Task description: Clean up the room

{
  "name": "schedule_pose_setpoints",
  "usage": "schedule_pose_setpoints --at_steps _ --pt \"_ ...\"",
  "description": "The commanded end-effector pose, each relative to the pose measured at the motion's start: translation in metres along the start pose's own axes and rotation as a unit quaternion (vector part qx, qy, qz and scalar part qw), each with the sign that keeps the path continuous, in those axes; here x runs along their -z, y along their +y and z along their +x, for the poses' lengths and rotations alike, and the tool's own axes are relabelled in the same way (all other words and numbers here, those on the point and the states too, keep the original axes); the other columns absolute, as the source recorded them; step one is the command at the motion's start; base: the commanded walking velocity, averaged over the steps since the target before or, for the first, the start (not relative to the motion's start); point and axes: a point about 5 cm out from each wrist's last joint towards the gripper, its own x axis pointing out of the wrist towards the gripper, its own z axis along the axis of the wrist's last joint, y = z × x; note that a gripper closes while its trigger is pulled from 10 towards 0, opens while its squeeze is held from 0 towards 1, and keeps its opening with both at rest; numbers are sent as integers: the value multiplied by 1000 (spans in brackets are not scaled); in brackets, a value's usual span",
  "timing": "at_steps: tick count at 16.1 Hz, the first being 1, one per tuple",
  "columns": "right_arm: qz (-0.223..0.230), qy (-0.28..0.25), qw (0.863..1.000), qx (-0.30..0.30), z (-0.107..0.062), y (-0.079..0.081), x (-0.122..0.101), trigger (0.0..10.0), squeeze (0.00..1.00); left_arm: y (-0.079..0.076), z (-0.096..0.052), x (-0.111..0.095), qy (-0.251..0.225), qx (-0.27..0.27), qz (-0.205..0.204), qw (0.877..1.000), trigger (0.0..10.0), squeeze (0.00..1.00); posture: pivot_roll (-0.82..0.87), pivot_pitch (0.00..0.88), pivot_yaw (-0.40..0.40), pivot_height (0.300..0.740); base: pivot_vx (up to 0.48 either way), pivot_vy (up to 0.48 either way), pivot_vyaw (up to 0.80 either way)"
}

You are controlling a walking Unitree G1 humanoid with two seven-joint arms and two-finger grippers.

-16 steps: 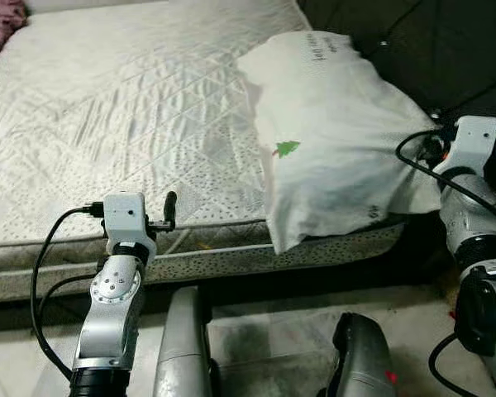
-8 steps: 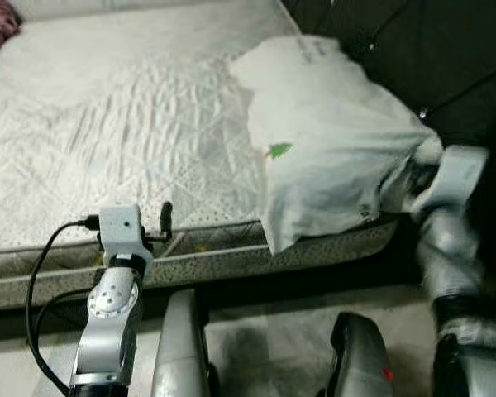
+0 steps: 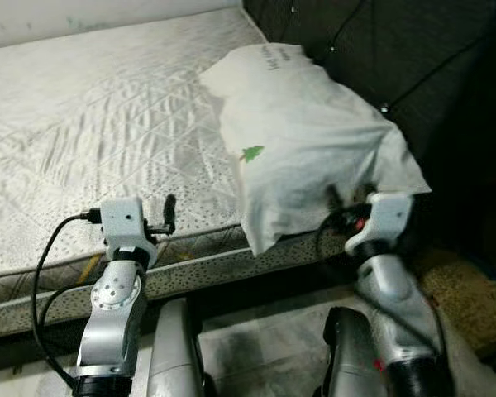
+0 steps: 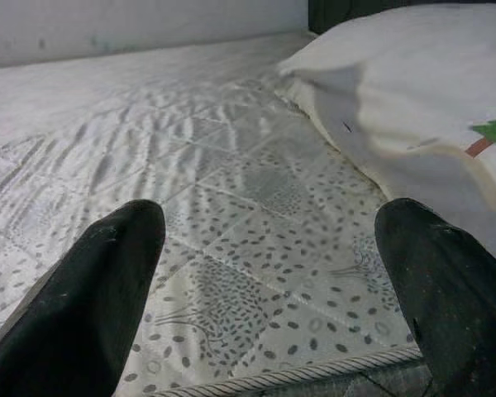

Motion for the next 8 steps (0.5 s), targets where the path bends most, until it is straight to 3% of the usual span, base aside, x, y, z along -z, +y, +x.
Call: schedule_pose_setpoints --at_steps 1,3,8 --pt "11 -15 999 -26 -2 13 -12 10000 1000 4 -2 2 6 -3 3 1000 10000 0 -103 0 110 531 0 0 0" --pt "19 -19 998 -52 -4 26 -16 10000 0 4 -2 6 15 -2 -5 1000 10000 0 -110 0 111 554 0 0 0" --pt "26 -21 997 -67 5 34 -25 10000 0 2 3 5 15 6 -5 1000 10000 0 -102 0 110 614 0 0 0"
